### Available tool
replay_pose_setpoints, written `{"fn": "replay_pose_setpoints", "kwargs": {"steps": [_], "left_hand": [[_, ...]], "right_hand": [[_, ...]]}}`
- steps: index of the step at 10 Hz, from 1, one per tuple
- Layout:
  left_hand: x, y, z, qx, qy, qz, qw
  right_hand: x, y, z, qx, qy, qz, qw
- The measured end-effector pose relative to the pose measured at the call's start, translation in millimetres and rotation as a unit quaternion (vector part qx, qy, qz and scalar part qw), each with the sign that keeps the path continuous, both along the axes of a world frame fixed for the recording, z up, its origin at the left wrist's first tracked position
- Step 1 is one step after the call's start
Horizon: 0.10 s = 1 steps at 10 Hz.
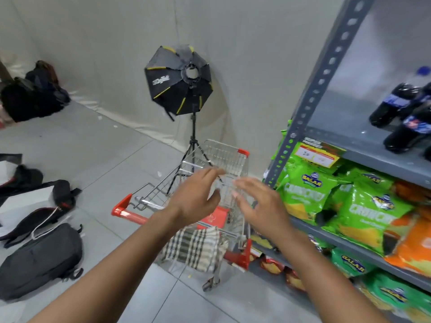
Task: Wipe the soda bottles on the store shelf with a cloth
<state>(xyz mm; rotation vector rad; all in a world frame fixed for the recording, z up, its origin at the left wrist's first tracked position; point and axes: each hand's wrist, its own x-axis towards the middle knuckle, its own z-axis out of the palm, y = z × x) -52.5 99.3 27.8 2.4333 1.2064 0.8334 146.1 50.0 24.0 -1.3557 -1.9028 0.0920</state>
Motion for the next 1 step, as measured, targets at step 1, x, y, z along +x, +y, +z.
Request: {"fn": "replay_pose_setpoints", "kwargs": {"steps": [1], "left_hand": [[56.4, -4.8, 58.1, 0.066, -0.089, -0.034, 0.993]], "right_hand": [[40.9, -24.9, 82.5, 0.115, 0.053, -0.054, 0.99]]}}
